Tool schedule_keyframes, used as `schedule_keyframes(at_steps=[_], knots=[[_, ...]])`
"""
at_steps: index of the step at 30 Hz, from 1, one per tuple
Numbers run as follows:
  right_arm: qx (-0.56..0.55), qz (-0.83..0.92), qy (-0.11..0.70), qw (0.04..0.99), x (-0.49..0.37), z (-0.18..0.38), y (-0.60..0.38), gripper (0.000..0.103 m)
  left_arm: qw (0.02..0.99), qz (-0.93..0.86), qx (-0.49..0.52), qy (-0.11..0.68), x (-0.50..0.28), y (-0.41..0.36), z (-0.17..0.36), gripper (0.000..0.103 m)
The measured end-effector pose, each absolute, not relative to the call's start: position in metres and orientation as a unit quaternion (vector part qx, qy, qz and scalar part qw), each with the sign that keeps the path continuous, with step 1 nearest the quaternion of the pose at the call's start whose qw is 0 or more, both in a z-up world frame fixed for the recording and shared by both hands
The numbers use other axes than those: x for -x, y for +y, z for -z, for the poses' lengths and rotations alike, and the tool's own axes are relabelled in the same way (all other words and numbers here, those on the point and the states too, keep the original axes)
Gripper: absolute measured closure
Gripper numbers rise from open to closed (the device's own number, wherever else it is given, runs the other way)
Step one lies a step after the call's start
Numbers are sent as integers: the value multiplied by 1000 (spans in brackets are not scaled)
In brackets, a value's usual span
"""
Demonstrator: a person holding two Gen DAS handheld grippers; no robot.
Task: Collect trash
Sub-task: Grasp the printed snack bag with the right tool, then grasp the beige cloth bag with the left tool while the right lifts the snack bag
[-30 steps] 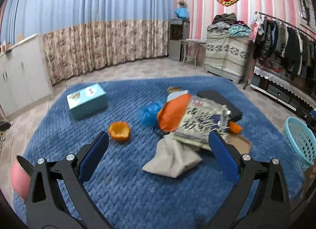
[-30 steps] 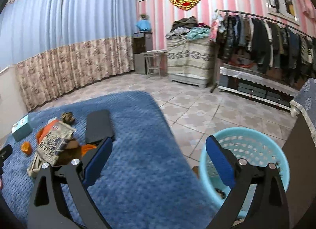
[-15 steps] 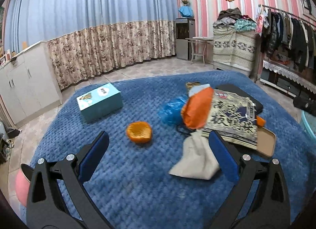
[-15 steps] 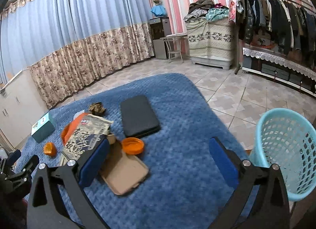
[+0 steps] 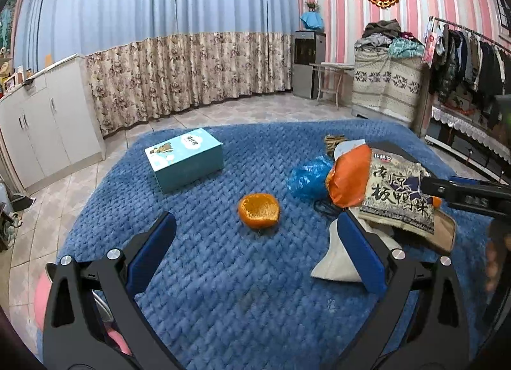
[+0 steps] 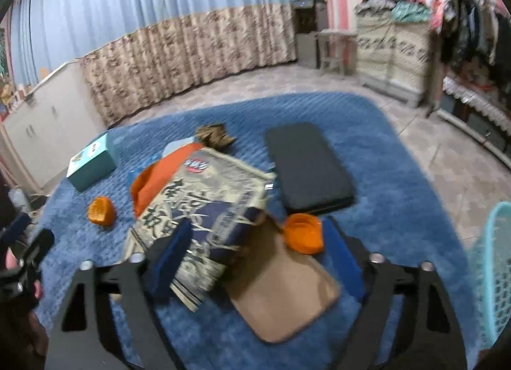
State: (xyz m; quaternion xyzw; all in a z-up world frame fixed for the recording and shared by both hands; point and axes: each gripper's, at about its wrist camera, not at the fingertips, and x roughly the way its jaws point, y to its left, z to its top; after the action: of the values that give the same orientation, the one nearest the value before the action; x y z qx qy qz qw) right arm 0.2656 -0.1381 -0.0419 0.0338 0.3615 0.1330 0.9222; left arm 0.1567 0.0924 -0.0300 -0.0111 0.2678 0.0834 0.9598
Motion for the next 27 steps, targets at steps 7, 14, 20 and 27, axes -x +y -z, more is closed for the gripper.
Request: schedule_keyframes(at_steps=[7, 14, 20, 27], knots=[[-28, -165, 355, 920, -270, 46, -125, 78, 957, -92, 9, 275, -160, 91, 34, 6], [-13, -155, 305, 939, -248, 20, -143, 90, 951, -67, 30, 301, -168, 73, 44, 6], [-7, -115, 264, 958, -219, -6, -196, 91, 950, -32, 24, 310, -171, 38, 53, 6], [-23, -39, 264, 963, -210, -8, -258, 91, 949, 7, -10, 315, -165, -3, 53, 6]])
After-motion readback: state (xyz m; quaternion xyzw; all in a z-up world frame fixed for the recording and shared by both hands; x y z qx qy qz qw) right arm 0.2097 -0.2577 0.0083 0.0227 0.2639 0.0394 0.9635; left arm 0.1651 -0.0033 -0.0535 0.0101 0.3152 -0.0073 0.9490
